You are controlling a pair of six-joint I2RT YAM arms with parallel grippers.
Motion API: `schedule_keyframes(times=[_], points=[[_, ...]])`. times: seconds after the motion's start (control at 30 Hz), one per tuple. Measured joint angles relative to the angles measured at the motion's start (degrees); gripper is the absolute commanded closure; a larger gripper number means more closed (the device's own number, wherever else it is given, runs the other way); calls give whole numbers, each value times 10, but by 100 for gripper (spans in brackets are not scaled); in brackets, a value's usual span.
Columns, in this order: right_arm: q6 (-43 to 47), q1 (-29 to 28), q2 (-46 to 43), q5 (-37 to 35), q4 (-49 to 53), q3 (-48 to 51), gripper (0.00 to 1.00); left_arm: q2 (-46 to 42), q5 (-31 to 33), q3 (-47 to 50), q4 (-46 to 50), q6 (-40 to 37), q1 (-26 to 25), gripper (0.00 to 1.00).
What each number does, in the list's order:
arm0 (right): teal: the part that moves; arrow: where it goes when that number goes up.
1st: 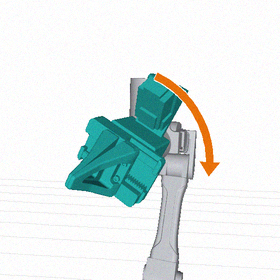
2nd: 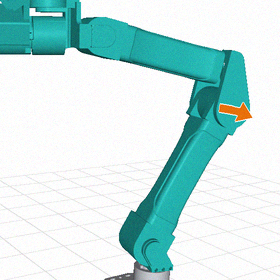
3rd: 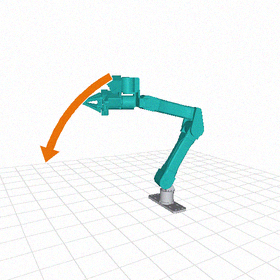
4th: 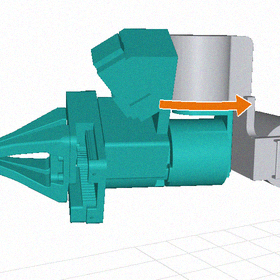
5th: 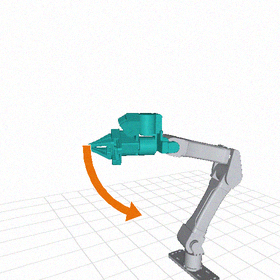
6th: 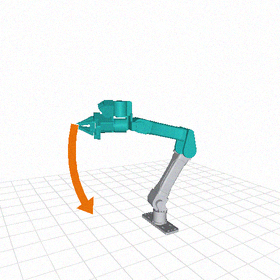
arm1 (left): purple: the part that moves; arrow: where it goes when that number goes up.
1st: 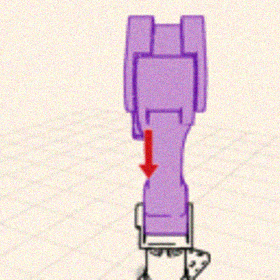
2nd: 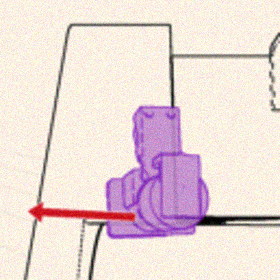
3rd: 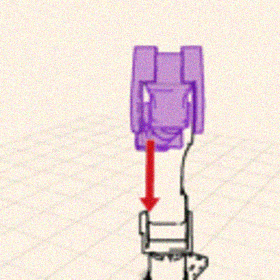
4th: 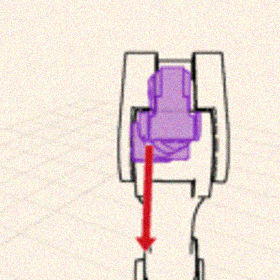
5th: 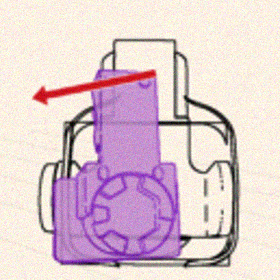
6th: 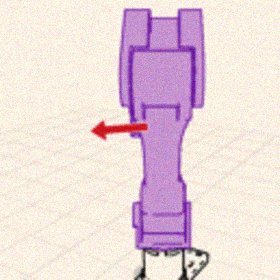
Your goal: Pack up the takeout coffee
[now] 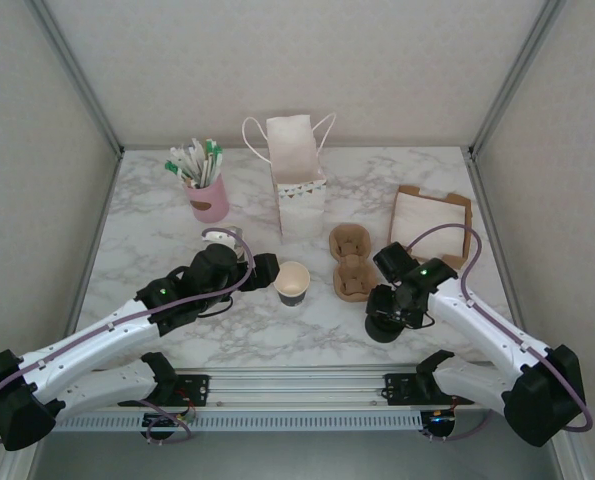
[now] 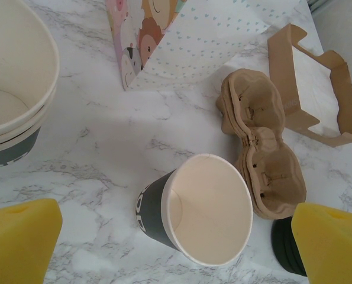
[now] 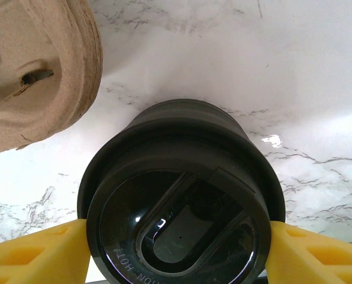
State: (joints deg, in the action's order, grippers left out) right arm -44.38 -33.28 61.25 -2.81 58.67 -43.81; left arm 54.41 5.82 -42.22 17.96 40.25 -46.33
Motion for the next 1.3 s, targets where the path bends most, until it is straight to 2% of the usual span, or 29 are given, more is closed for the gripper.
schedule_keyframes(times=[0.13, 0.4, 0.6, 0.73, 0.9, 1.07, 1.2, 1.3], points=[[0, 0, -4, 0, 4, 0, 28, -1, -2, 0, 0, 0, 0, 2], [0, 0, -4, 15, 5, 0, 27, -30, -39, 7, -20, 5, -12, 27], [0, 0, -4, 20, 5, 0, 27, -40, -47, 10, -51, 25, -55, 47], [-2, 0, -4, 20, 5, 0, 27, -36, -41, 12, -73, 43, -109, 61], [-4, 0, -4, 19, 6, 0, 27, -4, -17, 12, -110, 67, -195, 67], [-4, 0, -4, 20, 7, 0, 27, 81, -1, 11, -163, 91, -268, 75], [-4, 0, -10, 19, 7, 0, 27, 169, 0, 0, -194, 100, -301, 74], [-4, 0, -14, 20, 7, 2, 27, 225, -10, -7, -229, 106, -308, 73]])
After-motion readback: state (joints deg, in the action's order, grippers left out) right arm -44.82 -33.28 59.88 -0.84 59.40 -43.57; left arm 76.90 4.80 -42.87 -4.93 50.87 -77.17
